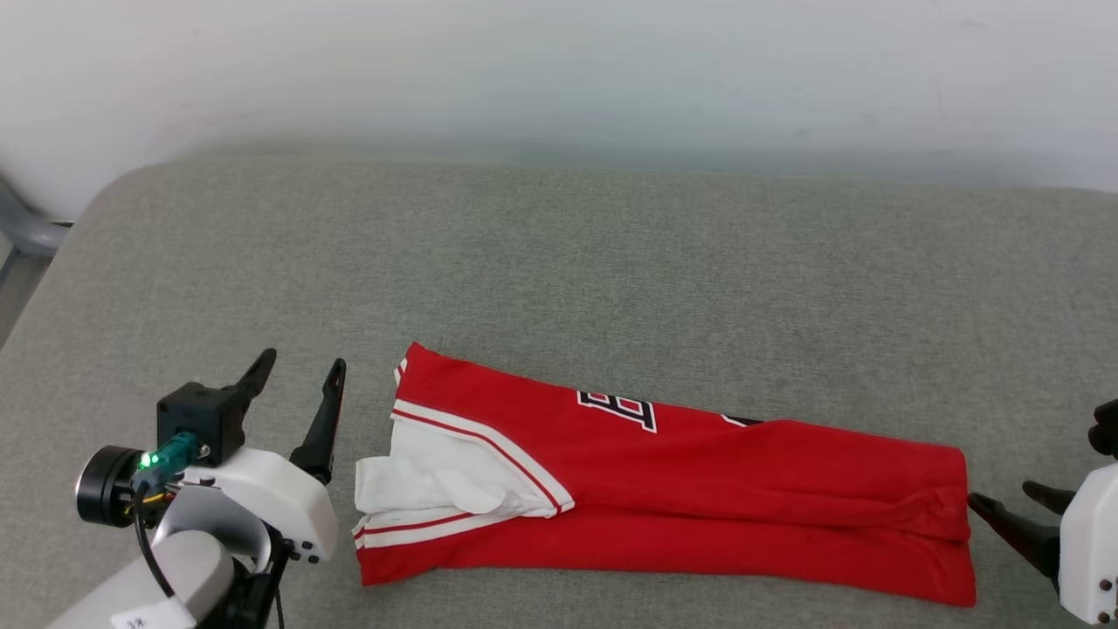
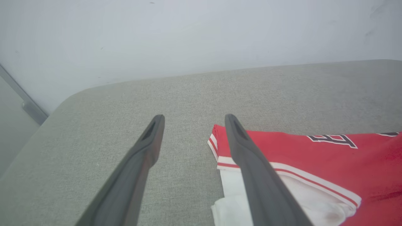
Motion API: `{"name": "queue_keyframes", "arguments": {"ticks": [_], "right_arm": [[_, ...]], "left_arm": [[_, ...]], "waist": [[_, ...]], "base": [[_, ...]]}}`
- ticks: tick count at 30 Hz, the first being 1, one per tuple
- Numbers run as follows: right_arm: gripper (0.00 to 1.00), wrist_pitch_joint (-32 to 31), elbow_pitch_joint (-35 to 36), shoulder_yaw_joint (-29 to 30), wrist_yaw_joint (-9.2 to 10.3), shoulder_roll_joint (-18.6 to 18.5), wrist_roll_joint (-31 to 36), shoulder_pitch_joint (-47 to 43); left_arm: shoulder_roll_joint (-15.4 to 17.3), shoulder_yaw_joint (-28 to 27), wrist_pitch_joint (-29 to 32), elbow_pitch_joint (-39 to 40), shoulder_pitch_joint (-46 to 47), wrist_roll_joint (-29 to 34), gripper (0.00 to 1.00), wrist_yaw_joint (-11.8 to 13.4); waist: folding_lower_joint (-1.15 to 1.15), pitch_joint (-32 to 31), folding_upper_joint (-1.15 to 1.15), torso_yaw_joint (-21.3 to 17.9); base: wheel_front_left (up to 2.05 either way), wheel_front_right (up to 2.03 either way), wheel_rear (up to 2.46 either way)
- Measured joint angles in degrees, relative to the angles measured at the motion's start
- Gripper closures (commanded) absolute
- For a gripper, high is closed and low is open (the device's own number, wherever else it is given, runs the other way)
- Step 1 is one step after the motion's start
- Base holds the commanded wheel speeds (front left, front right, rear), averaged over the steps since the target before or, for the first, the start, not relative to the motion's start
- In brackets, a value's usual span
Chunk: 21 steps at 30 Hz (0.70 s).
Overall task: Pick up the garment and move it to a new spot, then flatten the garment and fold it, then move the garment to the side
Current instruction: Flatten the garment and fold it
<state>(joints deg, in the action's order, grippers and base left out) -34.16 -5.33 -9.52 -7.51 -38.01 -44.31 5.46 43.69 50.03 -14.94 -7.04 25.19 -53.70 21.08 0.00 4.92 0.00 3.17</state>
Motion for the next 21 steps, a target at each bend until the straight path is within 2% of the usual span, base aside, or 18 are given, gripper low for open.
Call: {"name": "queue_keyframes", "arguments": {"ticks": [5, 8, 15, 21], "right_arm": [[0.00, -4.98, -0.96, 1.12, 0.00, 0.15, -0.85, 0.07], [0.00, -6.43, -2.53, 1.66, 0.00, 1.20, -1.01, 0.55], [0.00, -8.02, -6.69, 2.53, 0.00, 3.08, -0.46, 2.77], [0.00, -8.40, -10.90, 1.55, 0.00, 4.35, -0.30, 2.93]], "left_arm": [[-4.11, -10.57, -0.05, 4.90, -7.26, 10.48, 0.00, 3.71], [-7.32, -16.03, -0.05, 6.79, -11.32, 16.15, 0.00, 4.14], [-14.65, -25.88, -0.12, 9.93, -18.00, 26.85, 0.00, 2.60], [-21.41, -31.94, -0.12, 11.03, -21.22, 33.57, 0.00, -0.12]], "waist": [[0.00, 0.50, 0.00, 1.18], [0.00, 0.89, 0.00, 2.05], [0.00, 2.13, 0.00, 4.22], [0.00, 3.49, 0.00, 5.91]], "base": [[0.00, 0.00, 0.00], [0.00, 0.00, 0.00], [0.00, 0.00, 0.00], [0.00, 0.00, 0.00]]}}
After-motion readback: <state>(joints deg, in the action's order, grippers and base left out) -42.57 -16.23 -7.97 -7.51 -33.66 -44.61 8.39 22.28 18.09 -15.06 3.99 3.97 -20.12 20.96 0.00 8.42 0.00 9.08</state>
